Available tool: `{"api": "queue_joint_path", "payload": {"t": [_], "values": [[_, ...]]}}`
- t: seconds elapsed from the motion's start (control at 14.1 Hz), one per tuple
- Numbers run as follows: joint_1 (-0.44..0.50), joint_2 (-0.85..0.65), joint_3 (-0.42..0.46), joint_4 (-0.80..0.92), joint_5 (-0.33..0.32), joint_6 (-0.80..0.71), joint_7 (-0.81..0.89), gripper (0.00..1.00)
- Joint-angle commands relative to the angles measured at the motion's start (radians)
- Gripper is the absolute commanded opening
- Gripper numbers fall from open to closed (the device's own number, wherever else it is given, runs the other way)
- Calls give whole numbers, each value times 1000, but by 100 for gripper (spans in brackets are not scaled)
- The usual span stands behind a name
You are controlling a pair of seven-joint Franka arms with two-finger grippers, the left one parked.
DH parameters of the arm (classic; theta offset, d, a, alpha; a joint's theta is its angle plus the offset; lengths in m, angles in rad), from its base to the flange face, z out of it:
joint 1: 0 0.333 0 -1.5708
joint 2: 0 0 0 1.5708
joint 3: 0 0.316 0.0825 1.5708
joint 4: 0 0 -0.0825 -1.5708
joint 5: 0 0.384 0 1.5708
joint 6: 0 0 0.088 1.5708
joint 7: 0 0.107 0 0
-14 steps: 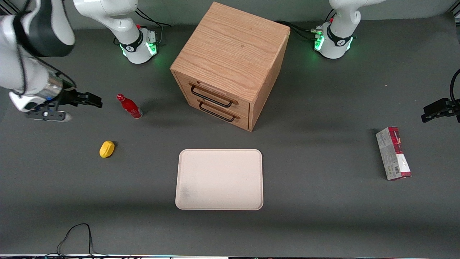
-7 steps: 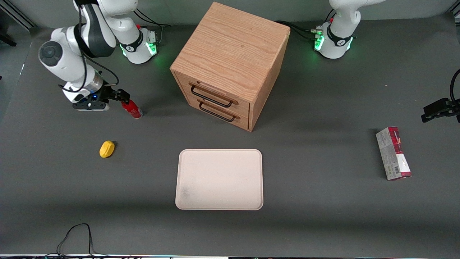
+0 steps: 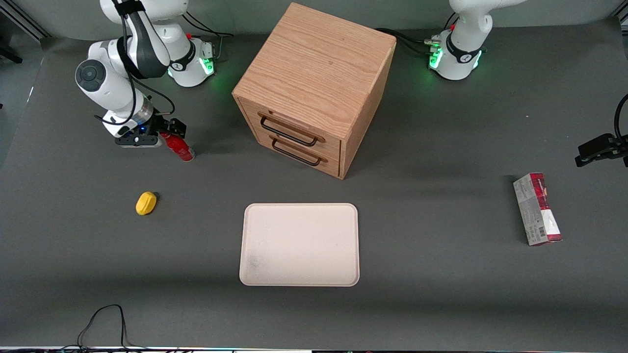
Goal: Place coke bottle on tray
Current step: 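Close the right gripper around the bottle's cap end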
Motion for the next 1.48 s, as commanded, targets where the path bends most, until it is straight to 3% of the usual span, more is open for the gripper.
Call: {"api": "queue_joint_path", "payload": {"t": [0.0,0.07,0.21,0.28,0.64,0.78,1.27,1.41], "values": [[6,-31,-4,-24,-25,16,-11,75],[6,-30,-4,-22,-25,16,-11,49],[5,-30,-6,-19,-25,16,-11,7],[5,-30,-6,-16,-25,14,-11,0],[3,6,-4,67,-25,-13,7,0],[3,48,-6,192,-24,-115,9,0],[-4,353,-1,978,-6,-741,6,0],[-7,436,17,1196,28,-859,7,0]]}}
